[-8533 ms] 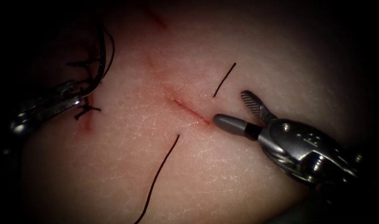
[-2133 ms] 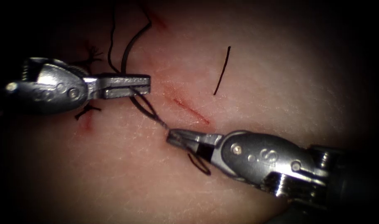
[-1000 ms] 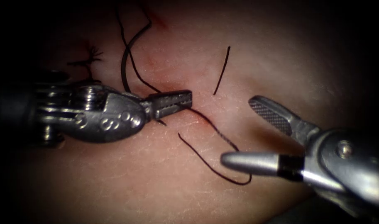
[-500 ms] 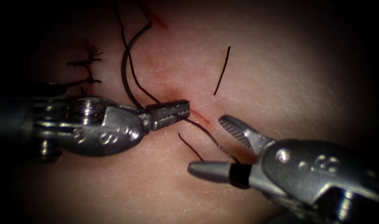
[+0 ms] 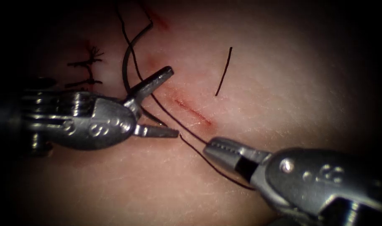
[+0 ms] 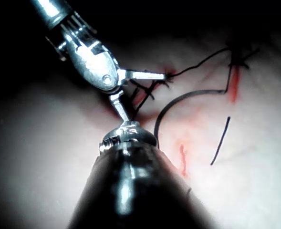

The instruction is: Wound Closure

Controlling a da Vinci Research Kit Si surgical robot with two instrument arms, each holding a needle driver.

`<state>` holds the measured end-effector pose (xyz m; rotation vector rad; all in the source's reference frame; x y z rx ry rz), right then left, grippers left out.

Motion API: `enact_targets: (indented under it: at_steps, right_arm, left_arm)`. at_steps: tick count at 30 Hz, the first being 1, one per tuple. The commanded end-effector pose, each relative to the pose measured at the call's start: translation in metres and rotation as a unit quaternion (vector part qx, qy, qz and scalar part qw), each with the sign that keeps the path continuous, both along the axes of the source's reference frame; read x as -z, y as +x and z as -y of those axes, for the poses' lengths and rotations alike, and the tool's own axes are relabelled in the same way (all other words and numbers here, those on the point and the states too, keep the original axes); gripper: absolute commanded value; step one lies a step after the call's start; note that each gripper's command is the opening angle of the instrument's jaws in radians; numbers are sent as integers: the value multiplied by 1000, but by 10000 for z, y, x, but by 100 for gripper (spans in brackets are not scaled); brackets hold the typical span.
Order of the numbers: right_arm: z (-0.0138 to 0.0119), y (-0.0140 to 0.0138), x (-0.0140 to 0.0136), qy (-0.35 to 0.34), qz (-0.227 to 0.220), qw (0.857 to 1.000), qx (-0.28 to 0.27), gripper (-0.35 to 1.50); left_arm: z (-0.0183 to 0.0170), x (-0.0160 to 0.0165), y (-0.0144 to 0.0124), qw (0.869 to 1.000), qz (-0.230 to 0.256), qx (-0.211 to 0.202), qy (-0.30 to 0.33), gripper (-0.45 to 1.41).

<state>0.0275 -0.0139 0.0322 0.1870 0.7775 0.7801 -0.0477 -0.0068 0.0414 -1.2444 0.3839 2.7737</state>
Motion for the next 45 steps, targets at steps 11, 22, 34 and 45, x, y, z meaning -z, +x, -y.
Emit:
enact_targets:
  at_steps: [11,22,34,45]
  right_arm:
    - [3,-14,6,-8,-9,1000,-8,-35]
    - [2,-7,7,-12,-23,1000,-6,-35]
    - [-1,-8,4,-17,-26,999,-13,-35]
    - [-10,-9,7,-15,-129,991,-11,135]
  left_arm:
    - [-21,-14,12,1000,-6,4,0,113]
    - [-28,-43,7,997,-23,-38,-57,85]
    - [-22,-23,23,990,2,-77,-115,-45]
    - [-33,-6,57,991,1,-78,-107,-45]
